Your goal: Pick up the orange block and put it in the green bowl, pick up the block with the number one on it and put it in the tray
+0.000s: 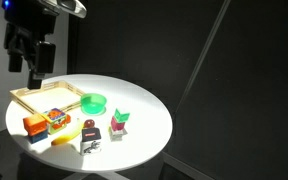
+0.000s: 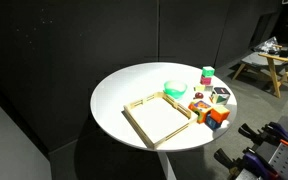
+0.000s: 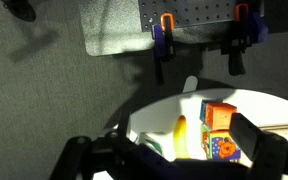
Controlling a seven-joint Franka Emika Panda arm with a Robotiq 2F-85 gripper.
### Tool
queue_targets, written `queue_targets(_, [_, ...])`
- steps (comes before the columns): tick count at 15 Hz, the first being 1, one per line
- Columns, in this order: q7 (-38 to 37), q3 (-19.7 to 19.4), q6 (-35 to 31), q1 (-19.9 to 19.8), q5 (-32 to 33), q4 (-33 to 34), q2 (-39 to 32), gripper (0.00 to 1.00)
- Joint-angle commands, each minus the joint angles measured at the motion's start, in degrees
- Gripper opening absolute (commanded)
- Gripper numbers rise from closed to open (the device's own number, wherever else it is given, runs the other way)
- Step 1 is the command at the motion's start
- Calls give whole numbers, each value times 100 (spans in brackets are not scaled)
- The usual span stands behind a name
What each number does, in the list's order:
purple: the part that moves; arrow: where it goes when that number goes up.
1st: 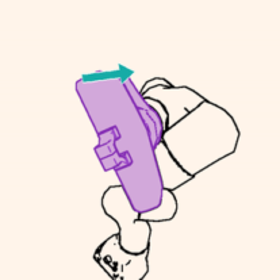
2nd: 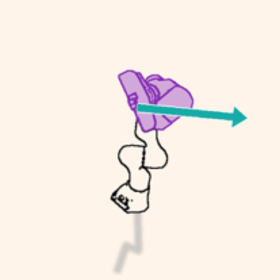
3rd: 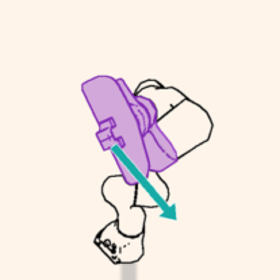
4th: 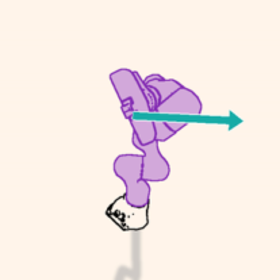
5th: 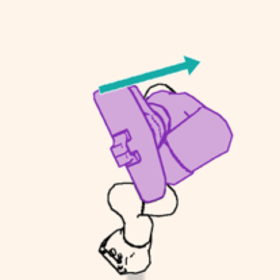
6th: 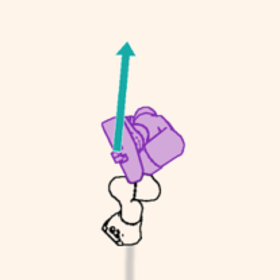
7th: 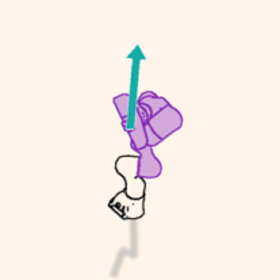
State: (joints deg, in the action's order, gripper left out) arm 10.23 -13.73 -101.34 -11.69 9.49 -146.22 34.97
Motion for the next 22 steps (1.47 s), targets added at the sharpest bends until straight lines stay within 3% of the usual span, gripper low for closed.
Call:
queue_targets(1, [4, 6, 7, -7, -4, 7, -3, 100])
queue_targets(8, [-90, 44, -189, 20, -31, 34, -106, 100])
queue_targets(22, [-1146, 580, -2281, 256, -314, 299, -1399, 100])
